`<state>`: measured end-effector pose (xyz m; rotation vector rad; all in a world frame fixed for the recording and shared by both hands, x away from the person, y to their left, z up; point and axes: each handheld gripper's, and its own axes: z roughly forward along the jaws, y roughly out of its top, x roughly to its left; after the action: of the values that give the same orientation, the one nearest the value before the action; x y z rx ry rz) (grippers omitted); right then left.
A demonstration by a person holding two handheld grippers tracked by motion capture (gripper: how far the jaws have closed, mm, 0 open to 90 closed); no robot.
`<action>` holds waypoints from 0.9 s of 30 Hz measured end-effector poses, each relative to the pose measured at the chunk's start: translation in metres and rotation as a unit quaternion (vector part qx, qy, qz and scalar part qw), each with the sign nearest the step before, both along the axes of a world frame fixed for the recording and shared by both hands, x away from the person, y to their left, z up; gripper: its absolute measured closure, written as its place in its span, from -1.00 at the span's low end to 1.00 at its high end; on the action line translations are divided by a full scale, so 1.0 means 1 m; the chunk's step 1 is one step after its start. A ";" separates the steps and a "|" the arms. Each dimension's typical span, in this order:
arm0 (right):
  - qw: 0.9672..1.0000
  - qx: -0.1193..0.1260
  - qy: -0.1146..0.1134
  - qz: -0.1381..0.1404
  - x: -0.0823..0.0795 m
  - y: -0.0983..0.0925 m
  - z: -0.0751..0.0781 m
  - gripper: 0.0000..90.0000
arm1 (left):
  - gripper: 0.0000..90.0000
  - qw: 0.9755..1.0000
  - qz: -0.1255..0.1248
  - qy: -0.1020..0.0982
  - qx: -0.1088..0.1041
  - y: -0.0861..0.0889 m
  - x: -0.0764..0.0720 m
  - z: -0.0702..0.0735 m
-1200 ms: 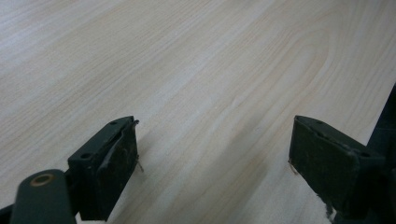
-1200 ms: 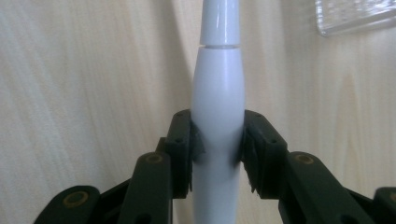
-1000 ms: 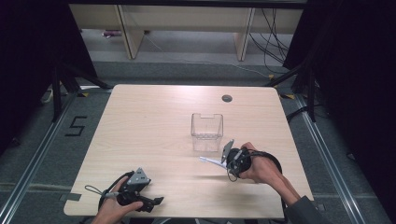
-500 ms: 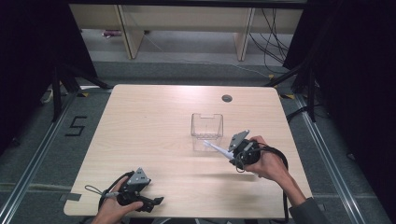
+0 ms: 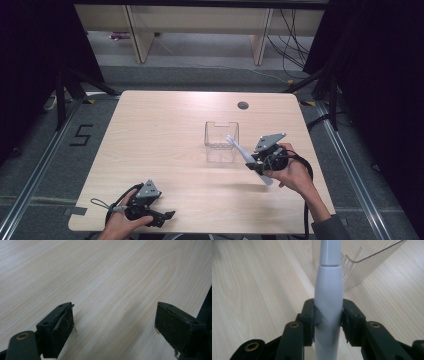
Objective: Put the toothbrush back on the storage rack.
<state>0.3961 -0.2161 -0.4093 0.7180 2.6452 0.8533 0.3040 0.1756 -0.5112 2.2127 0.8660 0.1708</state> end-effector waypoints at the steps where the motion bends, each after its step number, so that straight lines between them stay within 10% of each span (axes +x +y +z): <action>1: 1.000 0.014 -0.001 -0.005 0.000 -0.001 0.001 0.45 | -0.67 1.000 0.000 0.000 0.002 0.000 0.000 0.000; 27: 0.994 0.108 -0.026 -0.024 0.010 -0.012 0.014 0.45 | -0.67 1.000 0.000 -0.001 0.001 0.000 0.000 0.001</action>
<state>0.4063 -0.2283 -0.3955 0.7954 2.5045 1.1410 0.3040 0.1756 -0.5106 2.2129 0.8661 0.1732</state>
